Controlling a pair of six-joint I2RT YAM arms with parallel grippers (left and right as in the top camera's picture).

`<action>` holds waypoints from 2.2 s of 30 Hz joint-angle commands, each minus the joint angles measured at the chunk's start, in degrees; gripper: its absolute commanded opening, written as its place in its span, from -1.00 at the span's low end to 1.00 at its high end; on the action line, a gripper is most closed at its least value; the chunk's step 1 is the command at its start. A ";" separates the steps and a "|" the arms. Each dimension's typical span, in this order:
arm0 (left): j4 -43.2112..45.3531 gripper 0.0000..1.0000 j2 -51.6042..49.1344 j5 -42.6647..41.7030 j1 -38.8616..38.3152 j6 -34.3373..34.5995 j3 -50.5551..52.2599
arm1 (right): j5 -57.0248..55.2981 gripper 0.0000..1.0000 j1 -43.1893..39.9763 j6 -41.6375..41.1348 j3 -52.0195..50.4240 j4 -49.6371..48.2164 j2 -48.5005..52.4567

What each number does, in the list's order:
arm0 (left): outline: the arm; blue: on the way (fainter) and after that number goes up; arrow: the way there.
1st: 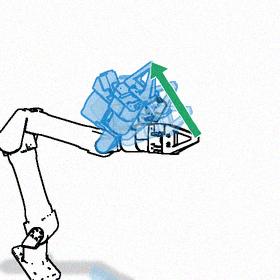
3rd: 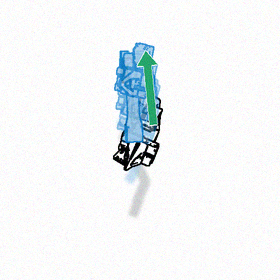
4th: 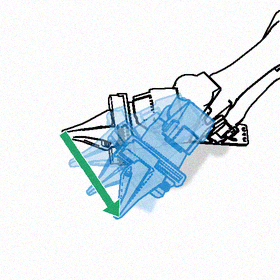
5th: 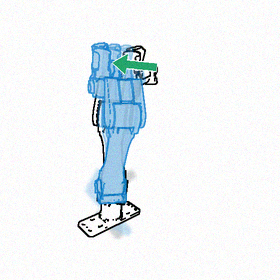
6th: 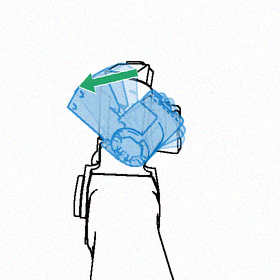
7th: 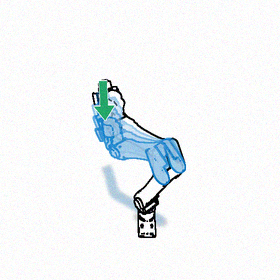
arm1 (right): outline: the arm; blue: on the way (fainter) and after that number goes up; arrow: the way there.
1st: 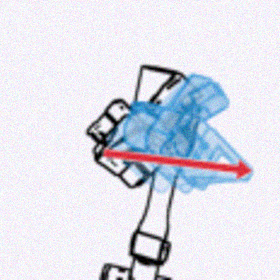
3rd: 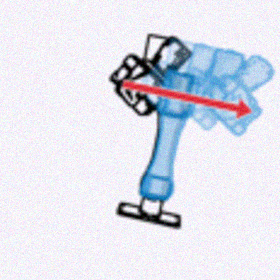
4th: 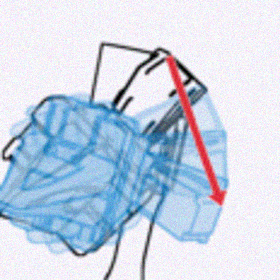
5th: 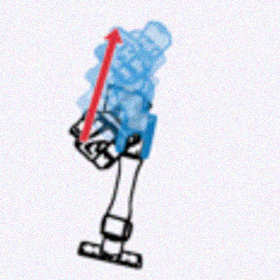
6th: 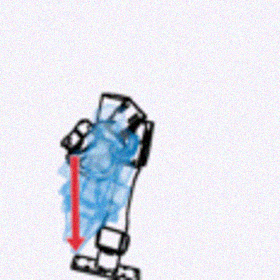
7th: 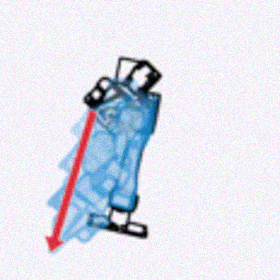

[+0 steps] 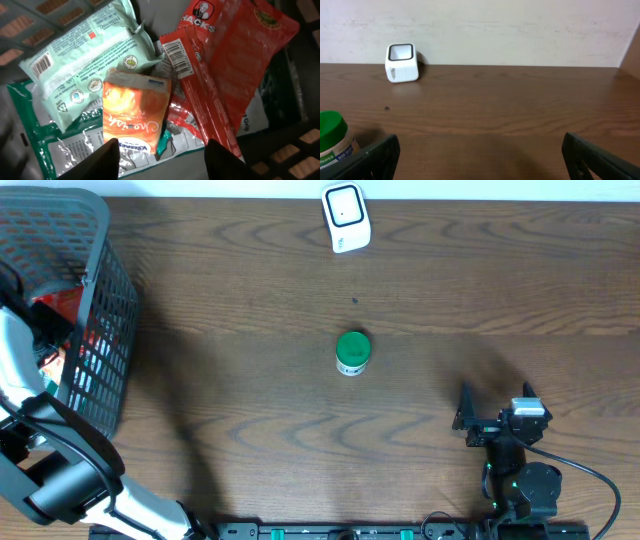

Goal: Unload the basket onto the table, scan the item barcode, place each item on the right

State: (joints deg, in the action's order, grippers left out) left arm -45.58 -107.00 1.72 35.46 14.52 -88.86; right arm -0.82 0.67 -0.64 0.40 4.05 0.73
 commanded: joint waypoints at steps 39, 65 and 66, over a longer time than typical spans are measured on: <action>0.68 -0.46 -4.22 10.99 -1.09 -0.98 0.81 | 0.28 0.99 0.07 -0.59 -0.09 0.22 -0.09; 2.51 -0.85 8.46 -22.80 10.51 0.59 0.70 | 0.28 0.99 0.07 -0.59 -0.09 0.22 -0.09; 3.17 -0.85 10.95 -24.02 10.73 0.63 0.70 | 0.28 0.99 0.07 -0.59 -0.09 0.22 -0.09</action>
State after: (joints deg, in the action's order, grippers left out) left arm -43.46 -104.12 -13.98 45.21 14.92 -87.55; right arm -0.80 0.67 -0.67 0.40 4.05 0.73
